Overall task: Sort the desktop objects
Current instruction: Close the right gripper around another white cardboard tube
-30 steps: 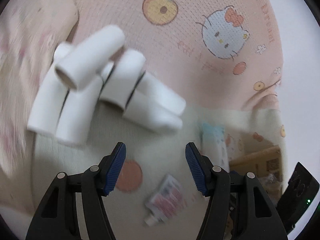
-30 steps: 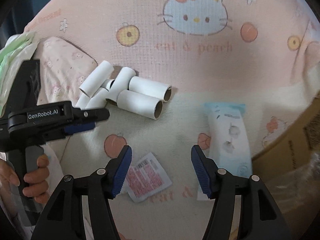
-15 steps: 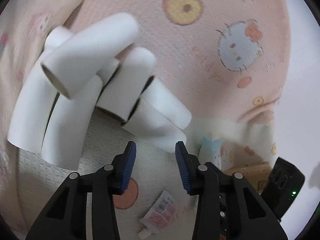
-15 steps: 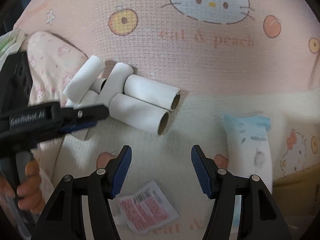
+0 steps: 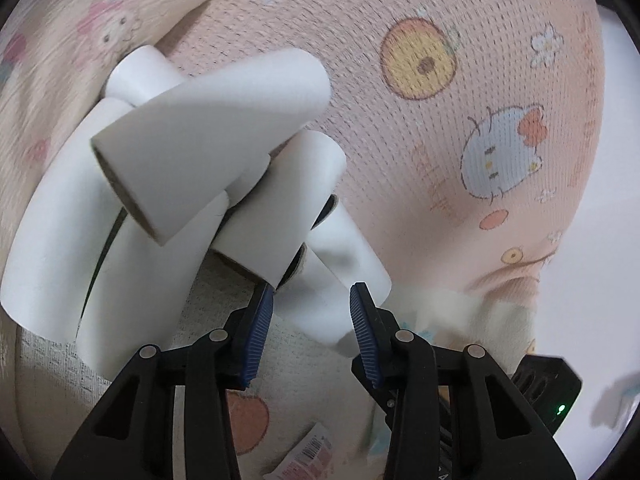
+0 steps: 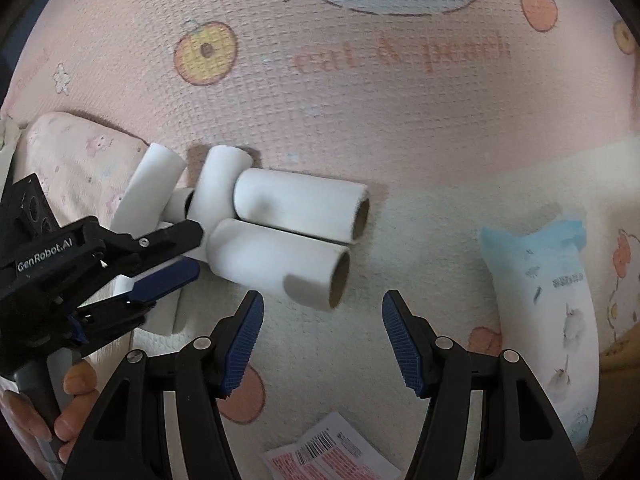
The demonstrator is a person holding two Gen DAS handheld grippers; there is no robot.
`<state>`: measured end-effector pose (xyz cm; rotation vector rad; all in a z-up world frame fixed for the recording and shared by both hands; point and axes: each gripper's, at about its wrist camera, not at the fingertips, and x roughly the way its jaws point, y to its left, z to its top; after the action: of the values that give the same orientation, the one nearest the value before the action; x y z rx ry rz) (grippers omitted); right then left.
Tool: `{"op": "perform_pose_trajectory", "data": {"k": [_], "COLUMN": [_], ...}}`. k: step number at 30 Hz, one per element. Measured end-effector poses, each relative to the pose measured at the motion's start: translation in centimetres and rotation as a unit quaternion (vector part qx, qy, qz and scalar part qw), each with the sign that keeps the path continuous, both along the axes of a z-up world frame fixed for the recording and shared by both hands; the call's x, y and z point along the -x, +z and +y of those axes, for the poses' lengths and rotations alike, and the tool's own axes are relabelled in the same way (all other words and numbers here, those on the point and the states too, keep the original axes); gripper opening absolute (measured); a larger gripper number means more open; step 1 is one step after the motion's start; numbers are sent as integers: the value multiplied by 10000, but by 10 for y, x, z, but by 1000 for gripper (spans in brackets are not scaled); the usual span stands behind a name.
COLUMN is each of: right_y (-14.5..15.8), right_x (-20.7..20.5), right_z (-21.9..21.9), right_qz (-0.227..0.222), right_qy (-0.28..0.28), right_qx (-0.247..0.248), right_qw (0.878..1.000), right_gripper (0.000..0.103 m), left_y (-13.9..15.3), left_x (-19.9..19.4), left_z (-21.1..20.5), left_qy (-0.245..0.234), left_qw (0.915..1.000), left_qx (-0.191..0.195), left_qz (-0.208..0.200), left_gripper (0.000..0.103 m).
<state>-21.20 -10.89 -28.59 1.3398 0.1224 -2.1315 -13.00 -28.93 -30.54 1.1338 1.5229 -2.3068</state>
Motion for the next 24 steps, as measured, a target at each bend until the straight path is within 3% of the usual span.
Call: {"op": "perform_pose_trajectory", "data": {"k": [5, 7, 8, 12, 14, 16, 18, 21, 24], "right_y": [-6, -8, -9, -10, -9, -9, -9, -9, -7], "right_x": [4, 5, 6, 6, 3, -1, -3, -3, -1], "right_z": [-5, -4, -3, -4, -7, -11, -12, -10, -8], "right_qz": [-86, -167, -191, -421, -372, -284, -168, -141, -138], "right_qy": [-27, -94, -122, 11, 100, 267, 352, 293, 216], "right_qx": [57, 127, 127, 375, 280, 92, -16, -55, -28], "right_qw": [9999, 9997, 9997, 9984, 9989, 9992, 9992, 9995, 9997], "right_gripper": [56, 46, 46, 46, 46, 46, 46, 46, 46], "left_y": [-2, -1, 0, 1, 6, 13, 19, 24, 20], "left_x": [6, 6, 7, 18, 23, 27, 28, 23, 20], "left_z": [7, 9, 11, 23, 34, 45, 49, 44, 32], "left_qy": [-126, -207, -257, -828, -1123, -1225, -1172, -930, -664], "left_qw": [9999, 9997, 9995, 9962, 9936, 9900, 9867, 9887, 9906], "left_qx": [96, 154, 153, -215, 40, 689, 1100, 1175, 1179], "left_qz": [-33, -42, -27, 154, 86, -147, -245, -57, -190], "left_gripper": [42, 40, 39, 39, 39, 39, 39, 39, 39]}}
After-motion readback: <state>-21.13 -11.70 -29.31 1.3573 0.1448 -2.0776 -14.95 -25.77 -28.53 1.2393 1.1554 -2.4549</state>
